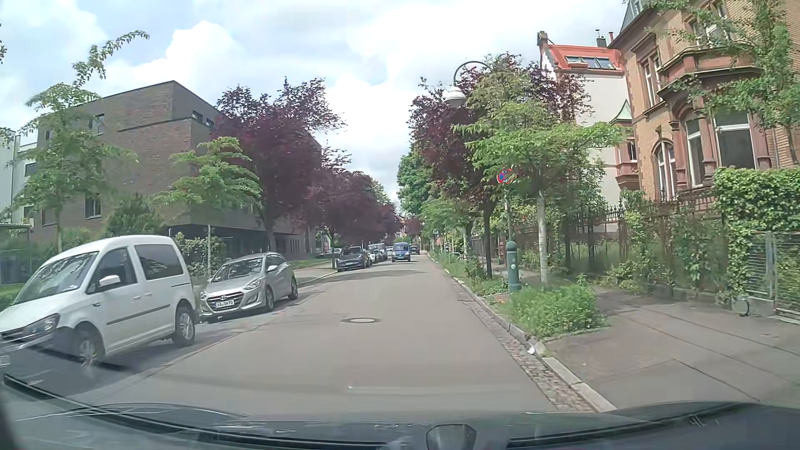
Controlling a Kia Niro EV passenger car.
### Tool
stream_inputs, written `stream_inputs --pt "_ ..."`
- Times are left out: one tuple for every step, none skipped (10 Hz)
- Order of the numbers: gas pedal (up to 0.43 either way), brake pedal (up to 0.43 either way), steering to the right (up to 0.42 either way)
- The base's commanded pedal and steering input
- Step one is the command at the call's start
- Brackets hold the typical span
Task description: Follow the waypoints while adhering to traffic rules and regulations
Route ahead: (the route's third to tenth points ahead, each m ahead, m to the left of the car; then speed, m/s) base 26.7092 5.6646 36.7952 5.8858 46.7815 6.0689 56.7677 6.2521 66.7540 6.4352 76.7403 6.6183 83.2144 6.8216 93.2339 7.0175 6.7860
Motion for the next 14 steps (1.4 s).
stream_inputs --pt "0.020 0.000 0.000" --pt "0.020 0.000 0.001" --pt "0.020 0.000 0.001" --pt "0.020 0.000 0.002" --pt "0.020 0.000 0.002" --pt "0.020 0.000 0.002" --pt "0.020 0.000 0.002" --pt "0.020 0.000 0.003" --pt "0.020 0.000 0.004" --pt "0.020 0.000 0.004" --pt "0.020 0.000 0.004" --pt "0.020 0.000 0.004" --pt "0.020 0.000 0.004" --pt "0.020 0.000 0.005"
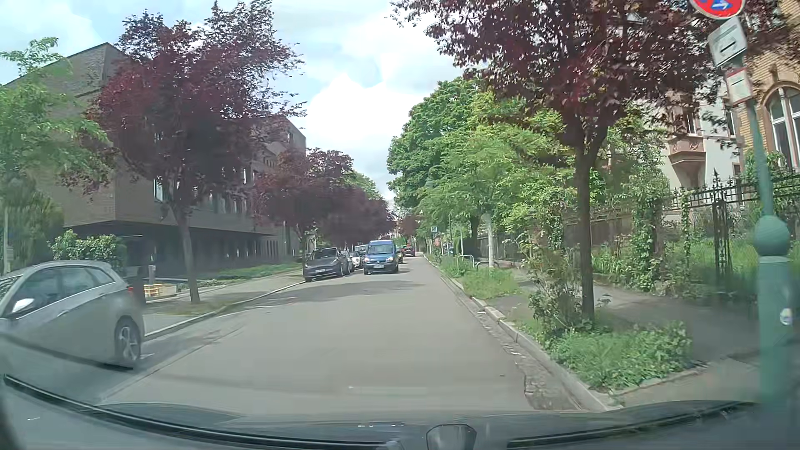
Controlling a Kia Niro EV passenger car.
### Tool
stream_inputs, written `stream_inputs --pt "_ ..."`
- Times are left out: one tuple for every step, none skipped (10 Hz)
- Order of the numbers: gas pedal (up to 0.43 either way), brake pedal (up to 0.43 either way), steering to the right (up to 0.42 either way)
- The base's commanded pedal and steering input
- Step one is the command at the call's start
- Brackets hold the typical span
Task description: Follow the waypoints while adhering to traffic rules and regulations
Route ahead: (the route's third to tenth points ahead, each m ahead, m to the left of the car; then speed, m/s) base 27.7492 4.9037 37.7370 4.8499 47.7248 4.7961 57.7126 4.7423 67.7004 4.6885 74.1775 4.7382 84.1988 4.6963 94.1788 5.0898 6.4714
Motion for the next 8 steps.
stream_inputs --pt "0.020 0.000 0.006" --pt "0.020 0.000 0.006" --pt "0.020 0.000 0.006" --pt "0.020 0.000 0.006" --pt "0.020 0.000 0.005" --pt "0.020 0.000 0.005" --pt "0.020 0.000 0.005" --pt "0.028 0.000 0.005"
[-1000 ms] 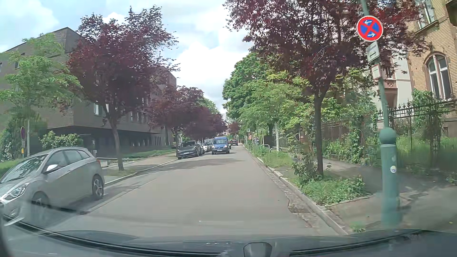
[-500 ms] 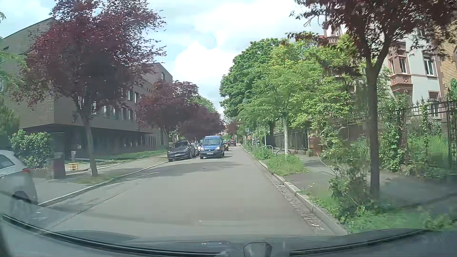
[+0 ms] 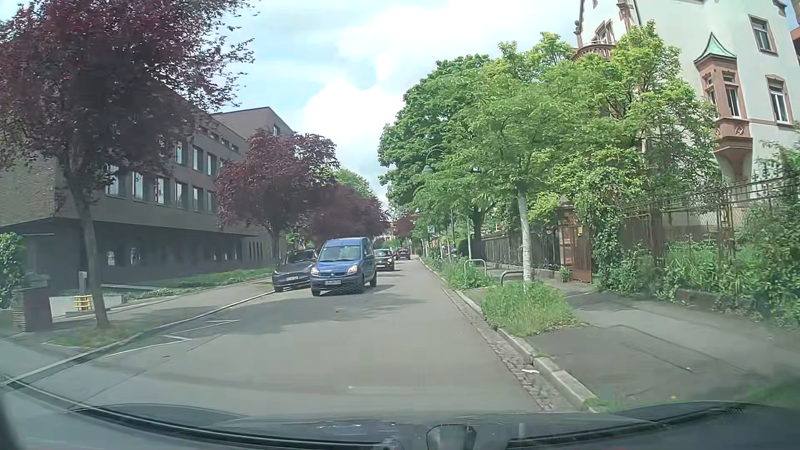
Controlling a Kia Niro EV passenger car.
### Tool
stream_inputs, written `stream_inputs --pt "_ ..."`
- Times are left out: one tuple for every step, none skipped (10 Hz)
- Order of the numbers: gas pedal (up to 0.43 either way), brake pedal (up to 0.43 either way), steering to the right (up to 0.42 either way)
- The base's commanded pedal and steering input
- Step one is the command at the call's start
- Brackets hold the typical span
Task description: Follow the waypoints while adhering to traffic rules and regulations
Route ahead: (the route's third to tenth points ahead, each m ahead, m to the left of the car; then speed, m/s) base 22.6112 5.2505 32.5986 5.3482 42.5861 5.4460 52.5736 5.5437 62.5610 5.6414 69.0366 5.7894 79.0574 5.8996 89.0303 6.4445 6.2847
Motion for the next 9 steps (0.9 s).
stream_inputs --pt "0.028 0.000 0.005" --pt "0.028 0.000 0.005" --pt "0.028 0.000 0.003" --pt "0.028 0.000 0.002" --pt "0.028 0.000 0.001" --pt "0.028 0.000 -0.001" --pt "0.028 0.000 -0.005" --pt "0.028 0.000 -0.006" --pt "0.028 0.000 -0.006"
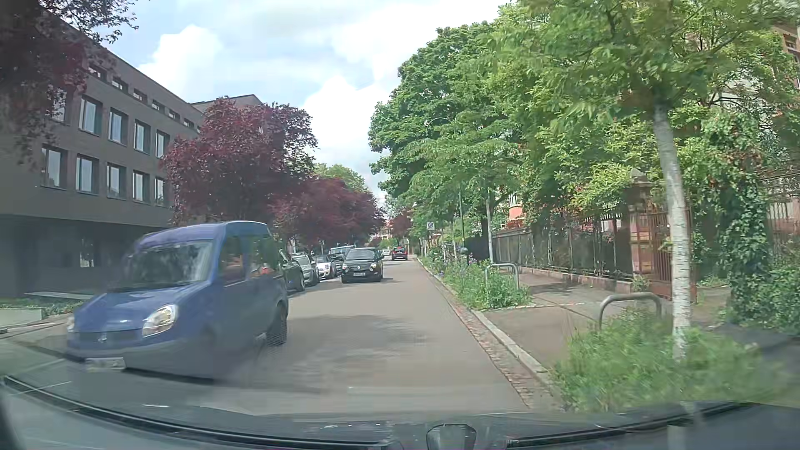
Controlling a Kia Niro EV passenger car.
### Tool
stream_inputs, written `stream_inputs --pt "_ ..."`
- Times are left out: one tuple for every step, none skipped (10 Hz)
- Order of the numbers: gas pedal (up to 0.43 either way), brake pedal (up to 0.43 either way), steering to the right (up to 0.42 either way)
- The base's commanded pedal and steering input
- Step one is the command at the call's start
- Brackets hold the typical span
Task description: Follow the waypoints while adhering to traffic rules and regulations
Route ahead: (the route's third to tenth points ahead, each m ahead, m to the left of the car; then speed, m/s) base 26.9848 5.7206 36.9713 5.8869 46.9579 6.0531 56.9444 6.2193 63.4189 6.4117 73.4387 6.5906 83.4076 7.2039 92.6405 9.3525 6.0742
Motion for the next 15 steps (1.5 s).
stream_inputs --pt "0.028 0.000 -0.006" --pt "0.028 0.000 -0.006" --pt "0.028 0.000 -0.006" --pt "0.028 0.000 -0.006" --pt "0.028 0.000 -0.006" --pt "0.028 0.000 -0.006" --pt "0.028 0.000 -0.006" --pt "0.039 0.000 -0.008" --pt "0.067 0.000 -0.011" --pt "0.079 0.000 -0.013" --pt "0.087 0.000 -0.012" --pt "0.087 0.000 -0.012" --pt "0.098 0.000 -0.013" --pt "0.110 0.000 -0.015" --pt "0.110 0.000 -0.015"
